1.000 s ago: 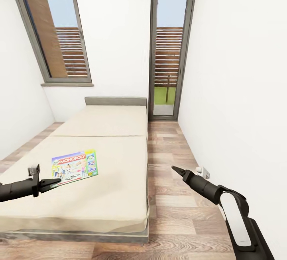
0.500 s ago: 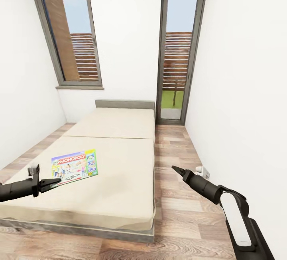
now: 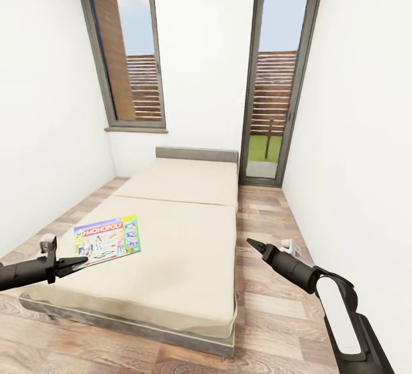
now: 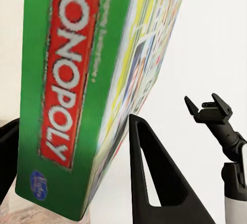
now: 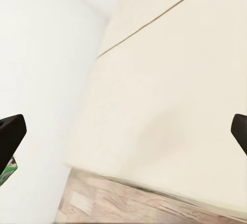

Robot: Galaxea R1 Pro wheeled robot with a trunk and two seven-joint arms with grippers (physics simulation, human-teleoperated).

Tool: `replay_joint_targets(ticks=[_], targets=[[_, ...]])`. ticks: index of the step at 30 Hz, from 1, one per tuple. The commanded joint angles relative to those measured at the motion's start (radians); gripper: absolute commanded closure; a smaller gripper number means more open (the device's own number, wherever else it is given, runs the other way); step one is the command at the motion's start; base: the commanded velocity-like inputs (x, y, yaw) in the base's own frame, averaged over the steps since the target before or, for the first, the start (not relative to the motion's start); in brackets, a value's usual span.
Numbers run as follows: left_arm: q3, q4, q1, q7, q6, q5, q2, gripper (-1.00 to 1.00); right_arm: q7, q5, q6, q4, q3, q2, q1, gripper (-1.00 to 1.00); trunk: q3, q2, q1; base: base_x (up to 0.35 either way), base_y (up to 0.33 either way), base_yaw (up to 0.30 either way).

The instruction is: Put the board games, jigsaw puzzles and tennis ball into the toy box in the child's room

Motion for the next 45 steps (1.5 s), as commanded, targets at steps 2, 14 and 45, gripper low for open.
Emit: replay_joint_targets(ticks=[2, 14, 45], targets=[[0.000, 0.000, -0.001, -0.004, 0.010, -0.001, 0.001, 1.00, 0.009, 0.006, 0.006, -0.001, -0.003, 0.001, -0.001, -1.00, 0.007, 0.014, -0.008, 0.000, 0.000, 0.142], [0.001, 0.000, 0.000, -0.004, 0.010, -0.001, 0.000, 1.00, 0.035, 0.005, 0.005, -0.001, -0.004, 0.001, -0.001, -1.00, 0.046, 0.098, -0.054, 0.000, 0.000, 0.022], [0.002, 0.002, -0.001, -0.004, 0.010, -0.001, 0.001, 1.00, 0.038, 0.005, 0.002, 0.001, 0.004, 0.002, -0.001, -1.00, 0.143, 0.315, -0.173, 0.000, 0.000, 0.269]])
